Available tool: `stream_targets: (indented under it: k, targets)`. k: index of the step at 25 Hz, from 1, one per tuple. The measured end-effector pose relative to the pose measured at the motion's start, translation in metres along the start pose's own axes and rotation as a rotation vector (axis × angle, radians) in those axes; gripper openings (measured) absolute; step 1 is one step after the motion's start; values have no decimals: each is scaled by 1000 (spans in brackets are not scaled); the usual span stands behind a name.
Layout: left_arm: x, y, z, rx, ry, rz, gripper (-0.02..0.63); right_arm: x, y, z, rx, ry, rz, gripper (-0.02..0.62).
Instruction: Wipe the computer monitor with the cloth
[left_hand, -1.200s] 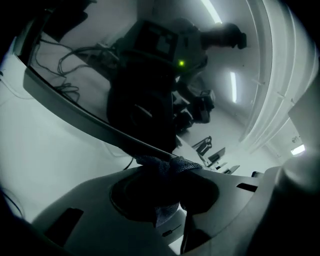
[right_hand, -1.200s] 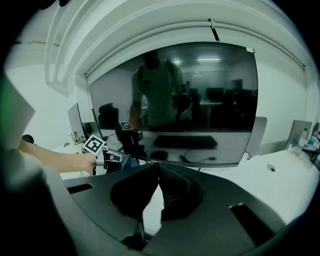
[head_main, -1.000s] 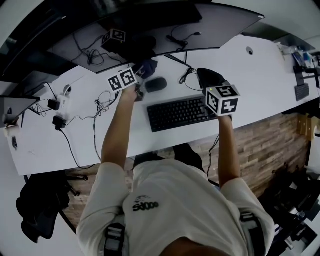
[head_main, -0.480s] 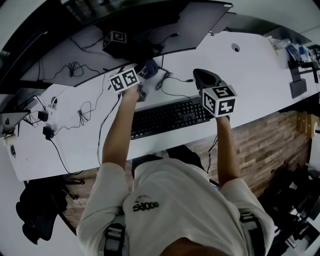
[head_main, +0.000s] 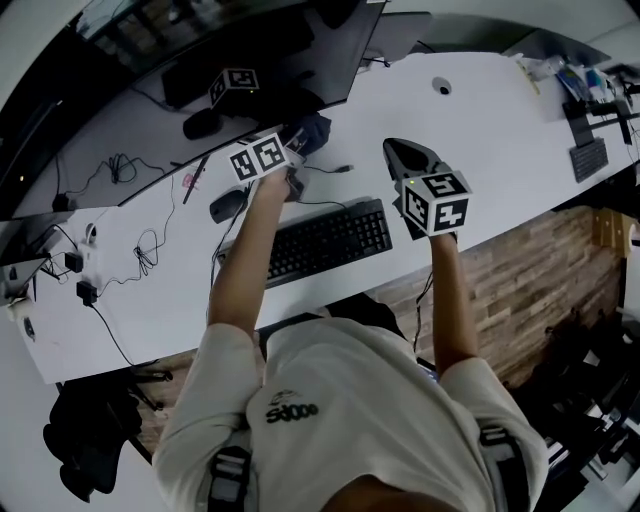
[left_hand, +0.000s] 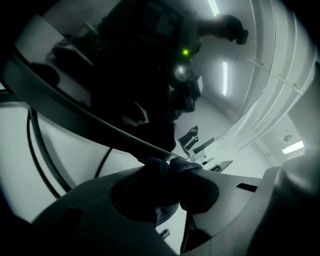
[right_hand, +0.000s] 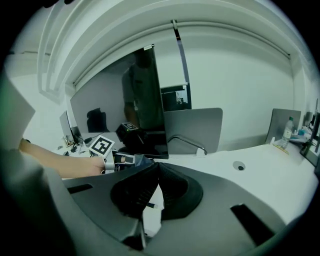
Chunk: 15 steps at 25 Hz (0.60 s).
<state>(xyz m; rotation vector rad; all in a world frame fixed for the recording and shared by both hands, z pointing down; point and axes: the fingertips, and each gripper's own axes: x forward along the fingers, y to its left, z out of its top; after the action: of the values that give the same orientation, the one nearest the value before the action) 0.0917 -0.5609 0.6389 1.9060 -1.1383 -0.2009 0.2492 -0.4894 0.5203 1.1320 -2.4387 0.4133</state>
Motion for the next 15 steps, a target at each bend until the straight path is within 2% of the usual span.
stream_targets:
  k: [8, 15]
  targets:
    - [65, -35, -15, -55, -33, -61, 118, -16, -51, -13, 58, -13, -55, -6]
    - [100, -63, -25, -194, -100, -118, 118, -39, -78, -33, 104, -17, -107, -6]
